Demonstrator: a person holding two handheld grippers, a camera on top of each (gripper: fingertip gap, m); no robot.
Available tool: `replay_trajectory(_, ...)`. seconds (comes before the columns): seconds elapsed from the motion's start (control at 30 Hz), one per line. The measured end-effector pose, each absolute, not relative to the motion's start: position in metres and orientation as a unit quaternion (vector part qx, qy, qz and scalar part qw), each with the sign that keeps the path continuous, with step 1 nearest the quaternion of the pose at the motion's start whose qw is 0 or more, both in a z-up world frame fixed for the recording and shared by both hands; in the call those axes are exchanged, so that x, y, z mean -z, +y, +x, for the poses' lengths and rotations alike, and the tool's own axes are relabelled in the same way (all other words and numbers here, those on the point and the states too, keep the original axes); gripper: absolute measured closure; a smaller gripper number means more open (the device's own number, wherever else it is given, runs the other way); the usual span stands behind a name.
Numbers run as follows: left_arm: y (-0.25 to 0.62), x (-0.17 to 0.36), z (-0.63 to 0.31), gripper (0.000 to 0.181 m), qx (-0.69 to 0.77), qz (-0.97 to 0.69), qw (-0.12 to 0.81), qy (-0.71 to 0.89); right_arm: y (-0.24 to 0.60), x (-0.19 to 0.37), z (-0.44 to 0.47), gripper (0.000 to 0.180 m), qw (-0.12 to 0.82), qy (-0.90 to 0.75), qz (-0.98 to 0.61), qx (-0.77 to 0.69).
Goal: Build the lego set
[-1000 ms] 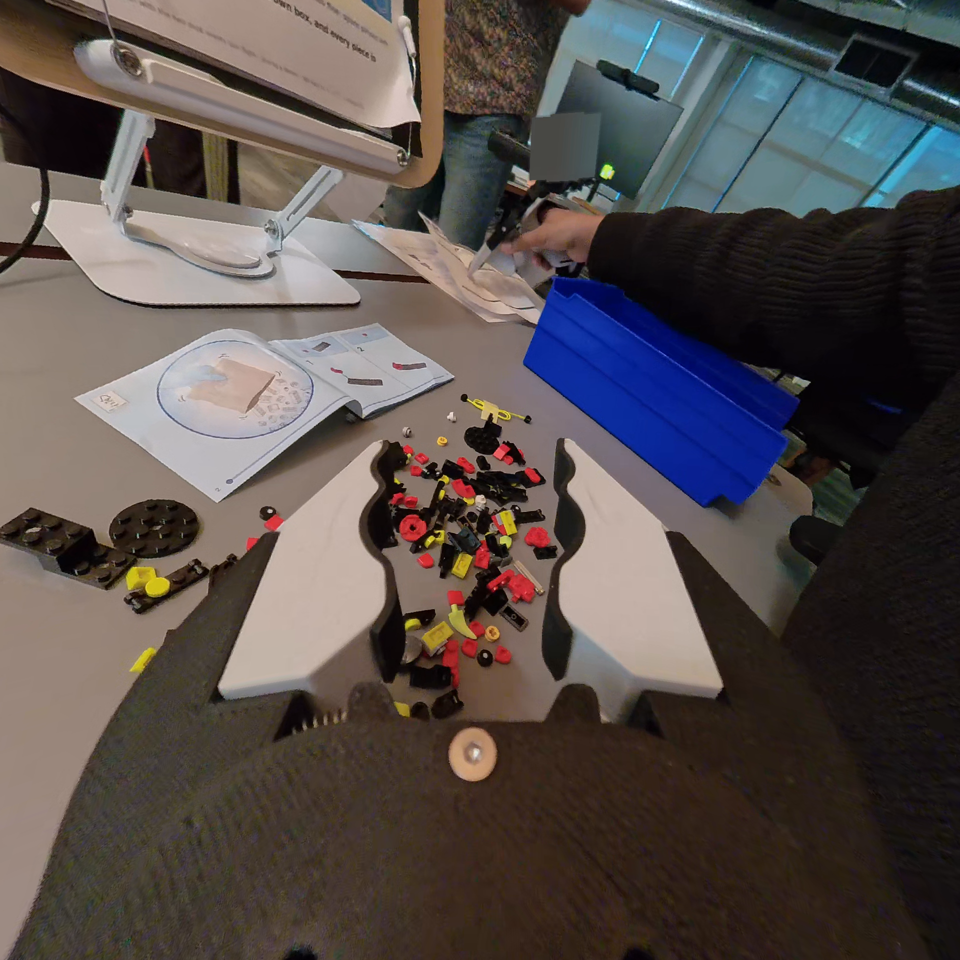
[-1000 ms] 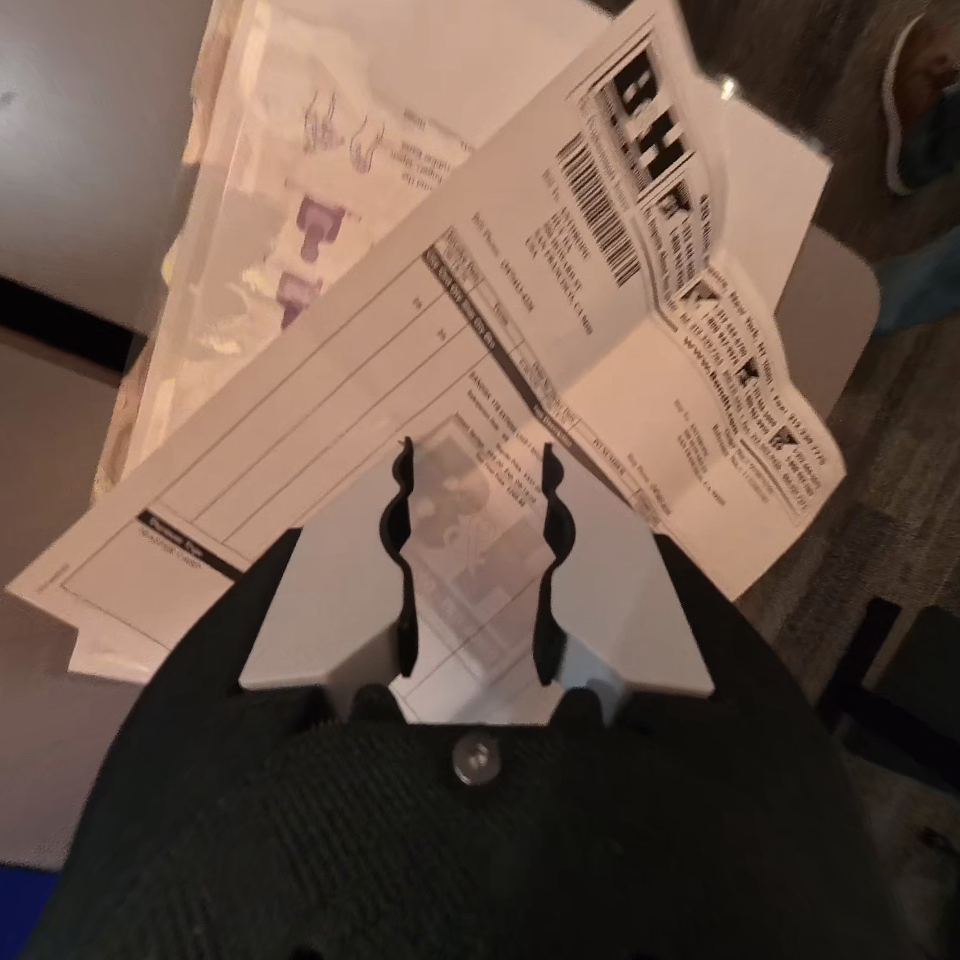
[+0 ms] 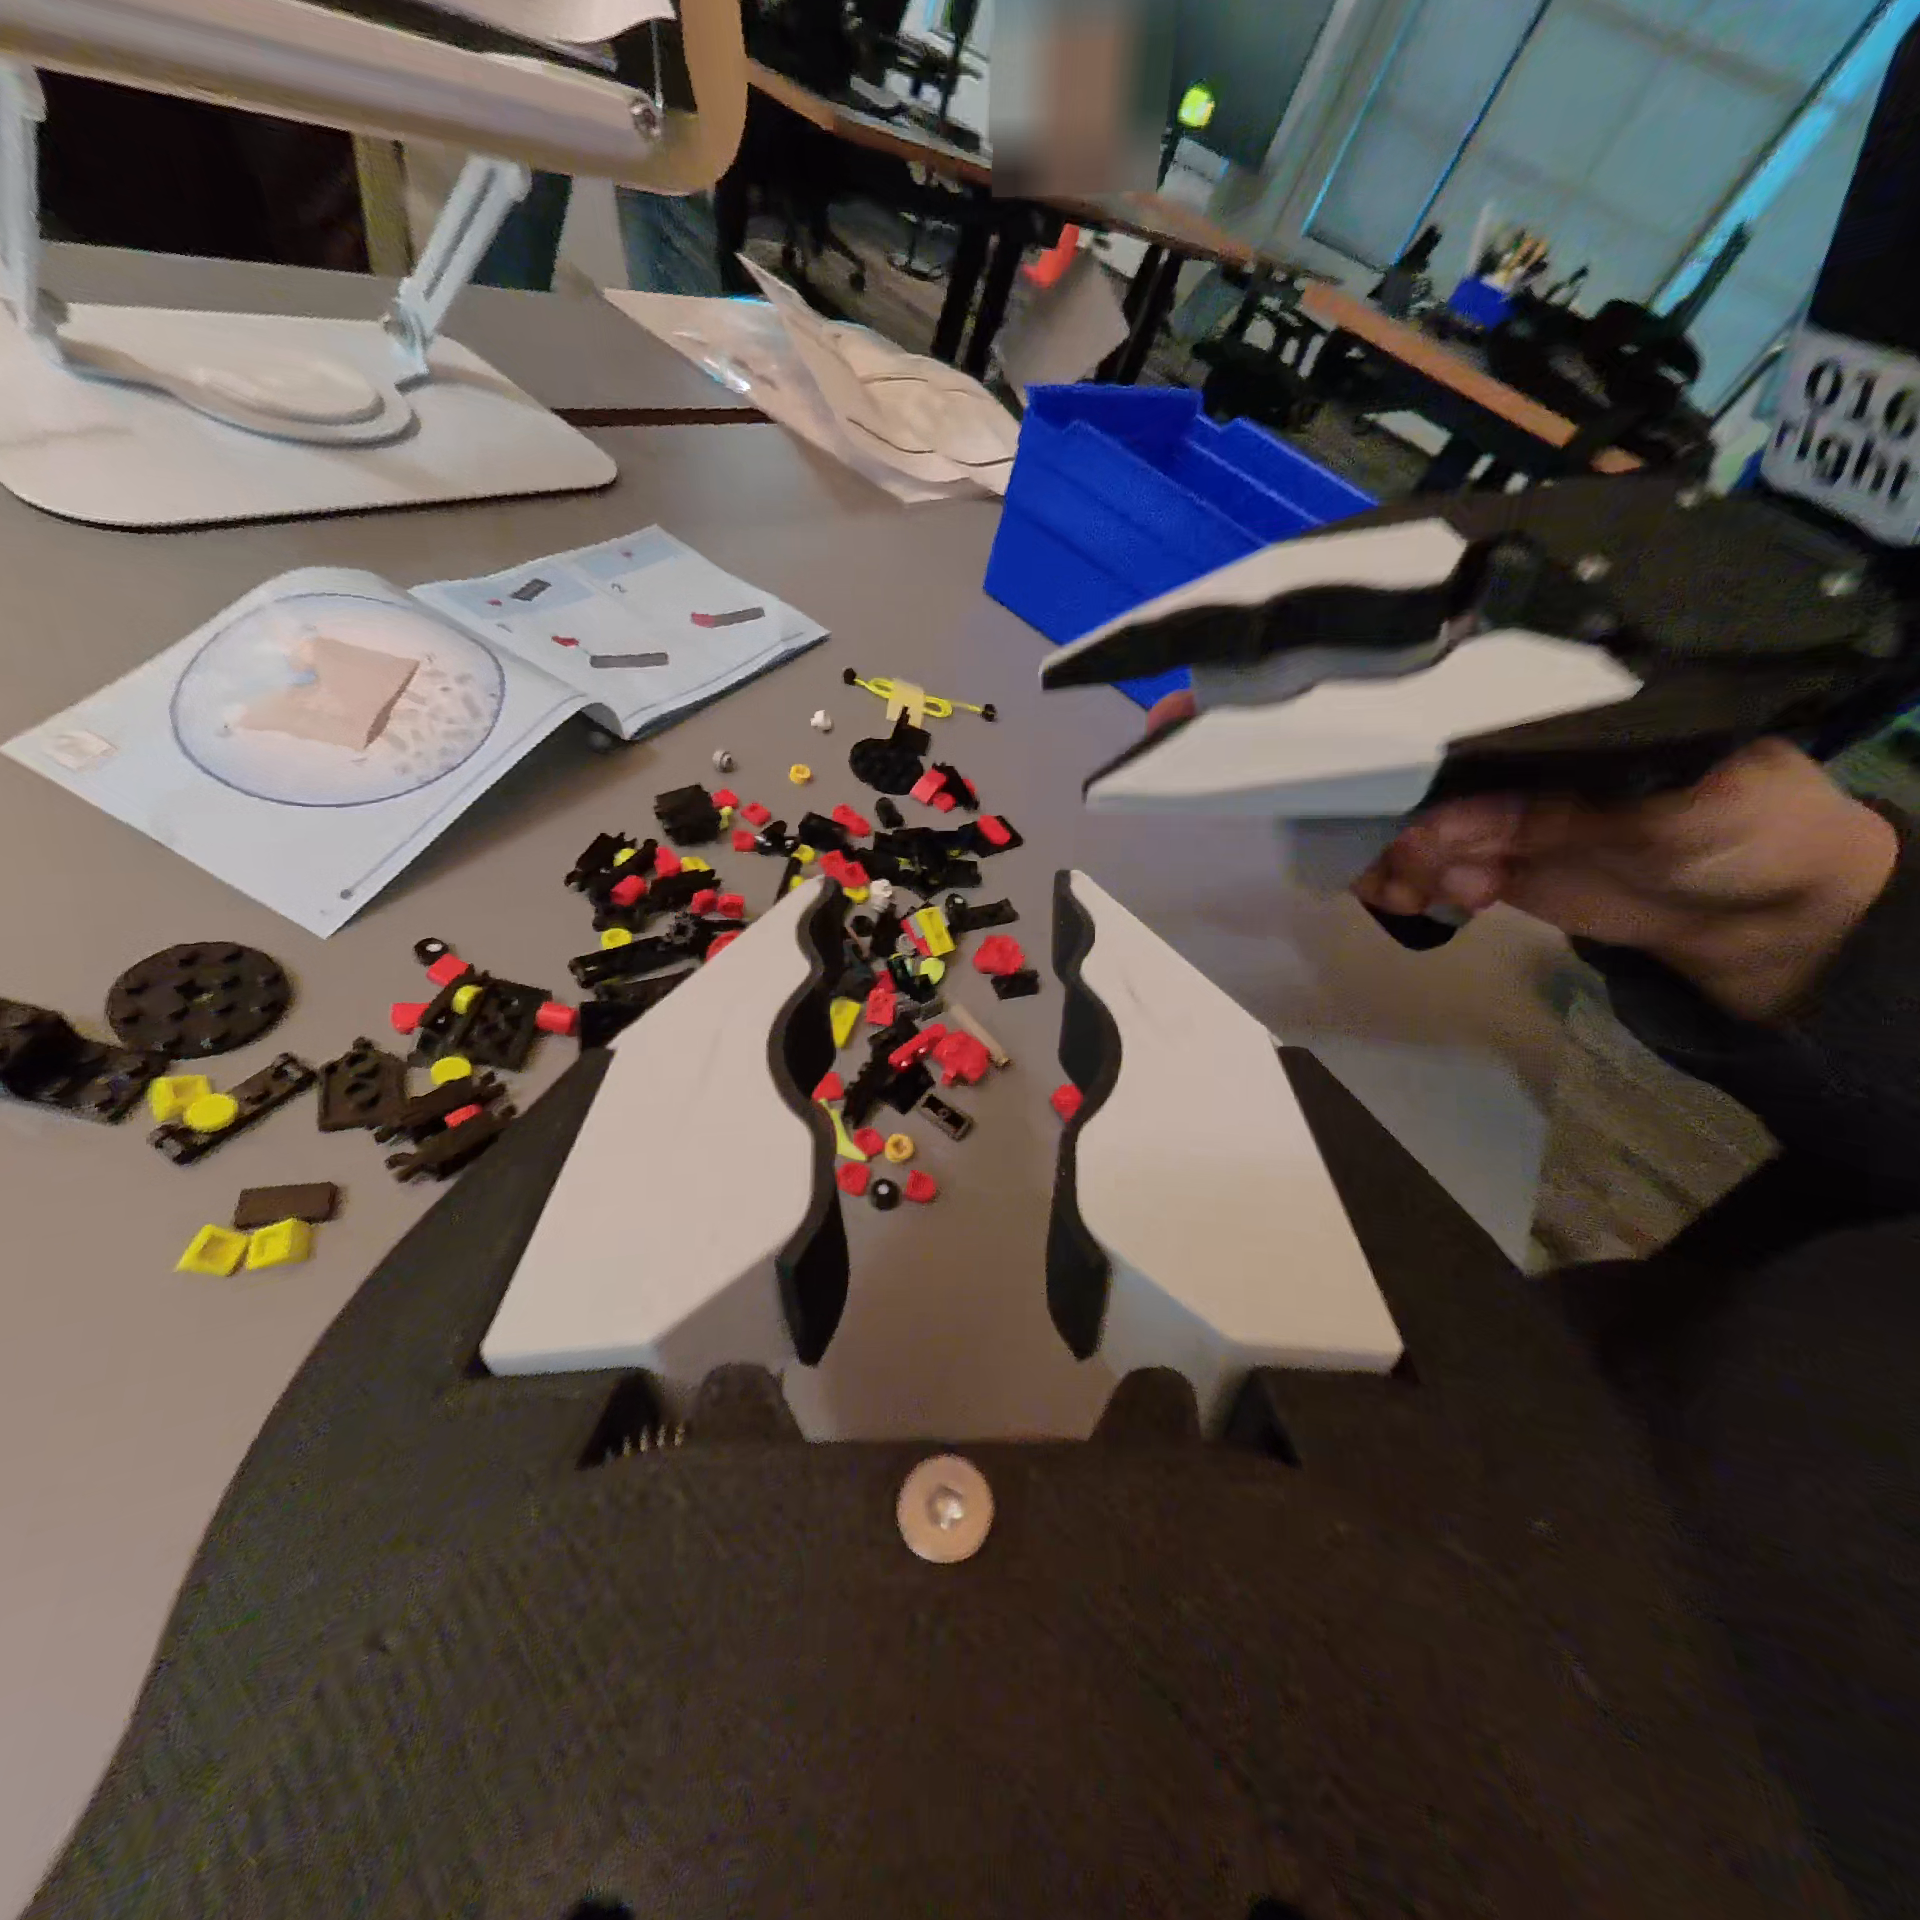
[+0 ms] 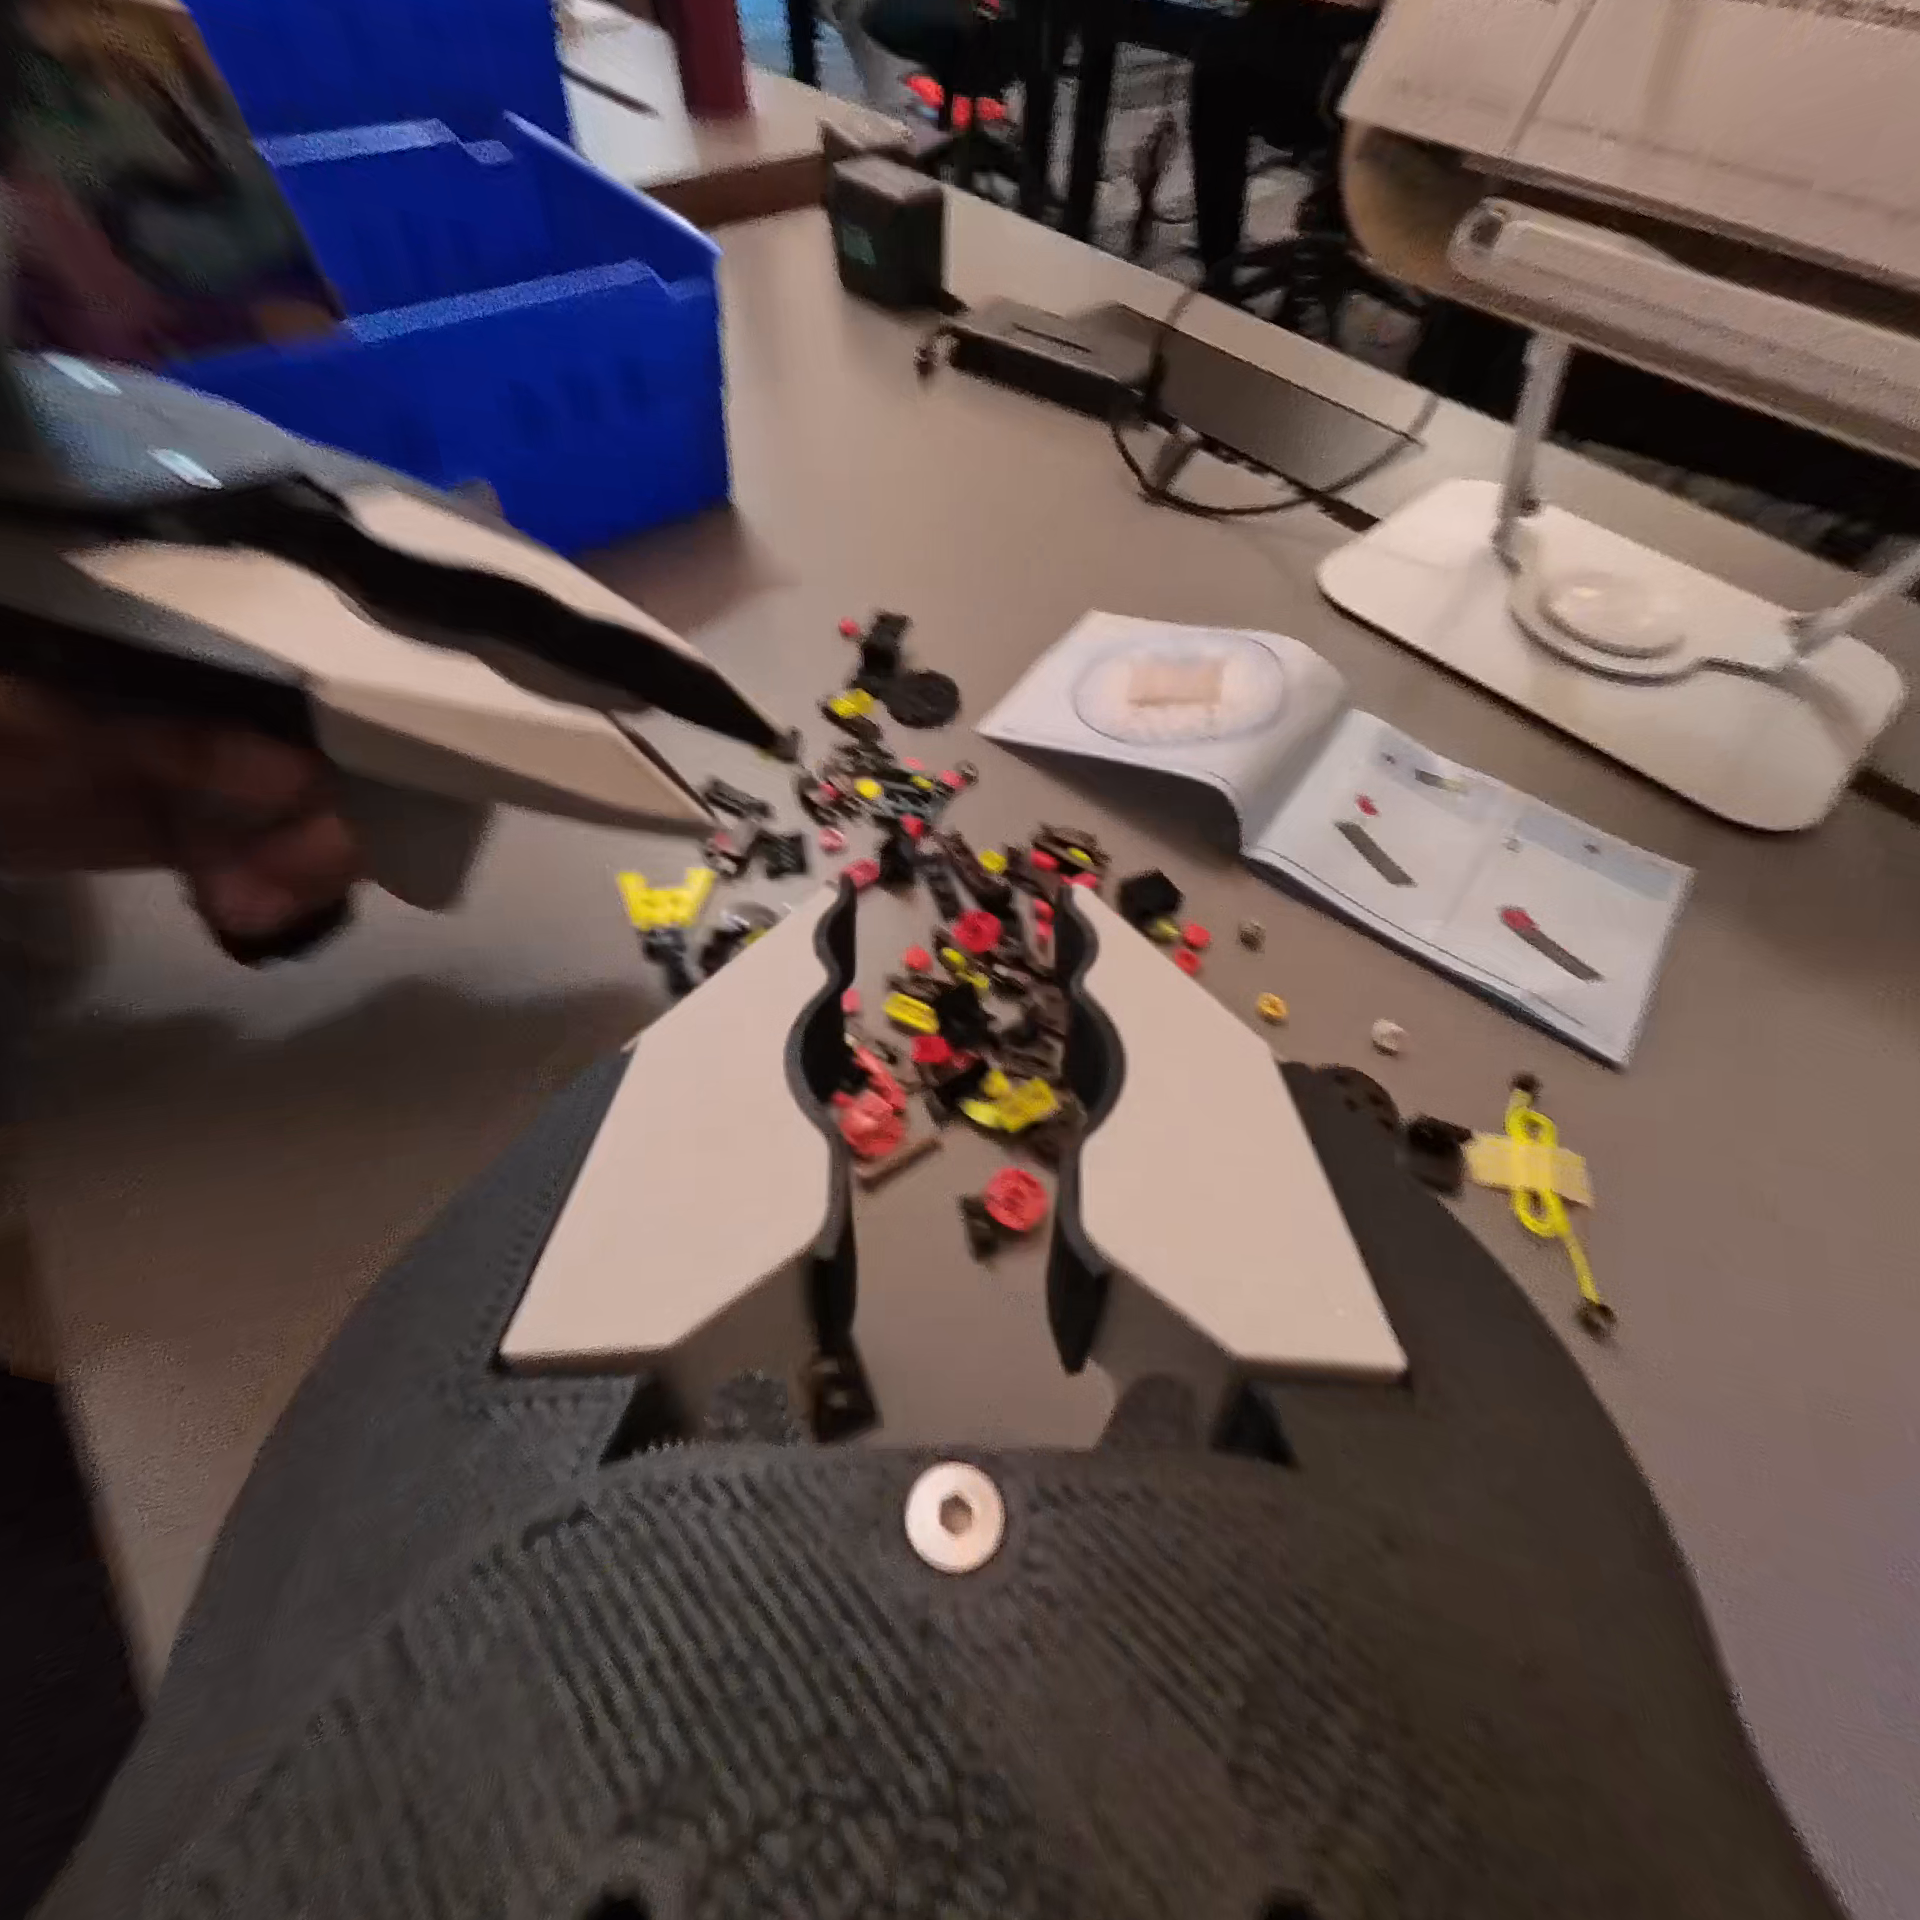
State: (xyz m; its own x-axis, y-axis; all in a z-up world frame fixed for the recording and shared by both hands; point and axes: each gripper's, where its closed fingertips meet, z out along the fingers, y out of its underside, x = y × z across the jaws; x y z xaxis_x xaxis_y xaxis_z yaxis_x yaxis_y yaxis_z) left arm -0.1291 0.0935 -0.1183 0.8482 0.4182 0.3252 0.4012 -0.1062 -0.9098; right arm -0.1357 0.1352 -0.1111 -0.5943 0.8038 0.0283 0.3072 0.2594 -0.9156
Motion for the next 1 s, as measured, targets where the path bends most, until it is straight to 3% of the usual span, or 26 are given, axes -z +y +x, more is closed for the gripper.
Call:
replay_trajectory(0.17, 0.082, 0.132, -0.126, 0.144, -0.022, -0.742, 0.590, -0.318, 0.192, 0.136, -0.125, 0.143, 0.317, -0.735, -0.394, -0.452)
replay_trajectory(0.4, 0.080, 0.161, -0.082, 0.141, -0.016, -0.772, 0.538, -0.339, 0.193, 0.140, -0.065, 0.133, 0.164, -0.680, -0.457, -0.549)
replay_trajectory(0.67, 0.100, 0.149, -0.084, 0.135, -0.079, -0.779, 0.535, -0.318, 0.171, 0.149, -0.065, 0.126, 0.192, -0.739, -0.409, -0.499)
replay_trajectory(0.8, 0.127, 0.135, -0.106, 0.136, -0.054, -0.756, 0.565, -0.327, 0.169, 0.162, -0.085, 0.129, 0.173, -0.750, -0.412, -0.488)
replay_trajectory(1.0, 0.123, 0.159, -0.101, 0.144, -0.072, -0.789, 0.543, -0.278, 0.158, 0.186, -0.081, 0.139, 0.134, -0.788, -0.367, -0.476)
